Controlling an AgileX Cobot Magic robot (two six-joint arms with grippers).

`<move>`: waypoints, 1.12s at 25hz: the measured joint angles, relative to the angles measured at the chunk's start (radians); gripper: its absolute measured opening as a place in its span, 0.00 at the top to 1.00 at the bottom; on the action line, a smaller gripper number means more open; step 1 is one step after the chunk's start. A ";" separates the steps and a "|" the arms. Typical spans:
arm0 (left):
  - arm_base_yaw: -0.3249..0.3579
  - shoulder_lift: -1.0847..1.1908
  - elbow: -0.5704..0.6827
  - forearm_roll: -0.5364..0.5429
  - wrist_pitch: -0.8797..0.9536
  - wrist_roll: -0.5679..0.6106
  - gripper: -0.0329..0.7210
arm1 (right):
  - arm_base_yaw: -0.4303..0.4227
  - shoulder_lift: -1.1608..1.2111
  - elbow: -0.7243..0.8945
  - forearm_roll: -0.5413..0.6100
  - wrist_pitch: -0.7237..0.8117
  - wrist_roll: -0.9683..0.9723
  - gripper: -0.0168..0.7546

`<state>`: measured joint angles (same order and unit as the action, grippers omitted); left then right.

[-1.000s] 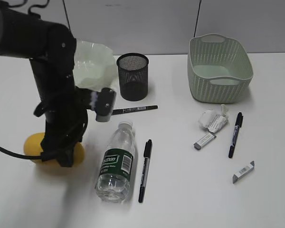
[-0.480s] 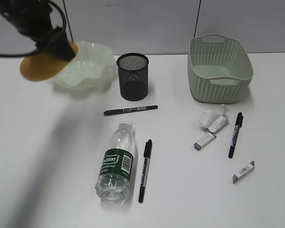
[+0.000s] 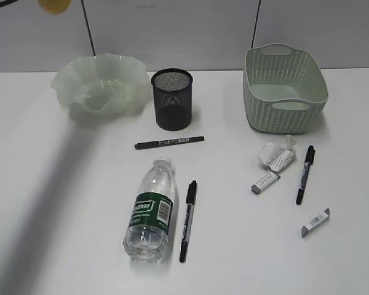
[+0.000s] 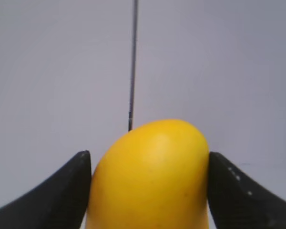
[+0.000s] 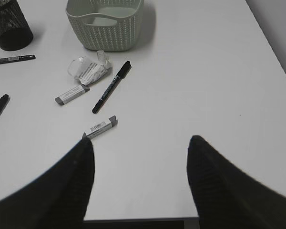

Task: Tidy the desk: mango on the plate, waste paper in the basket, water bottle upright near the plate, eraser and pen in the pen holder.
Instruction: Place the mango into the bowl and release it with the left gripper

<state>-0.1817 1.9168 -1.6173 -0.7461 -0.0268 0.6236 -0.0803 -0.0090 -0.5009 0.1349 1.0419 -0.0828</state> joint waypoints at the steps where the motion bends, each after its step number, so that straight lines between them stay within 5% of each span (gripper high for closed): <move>1: -0.003 0.019 0.000 0.000 -0.030 0.000 0.23 | 0.000 0.000 0.000 0.000 0.000 0.000 0.34; 12: -0.039 0.250 0.000 0.048 -0.099 0.000 0.24 | 0.000 0.000 0.000 0.000 0.000 0.000 0.54; 28: -0.065 0.228 0.000 0.178 0.027 0.000 0.11 | 0.000 0.000 0.000 0.000 0.000 0.000 0.55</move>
<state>-0.2466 2.1444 -1.6173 -0.5681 0.0000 0.6236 -0.0803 -0.0090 -0.5009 0.1349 1.0419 -0.0828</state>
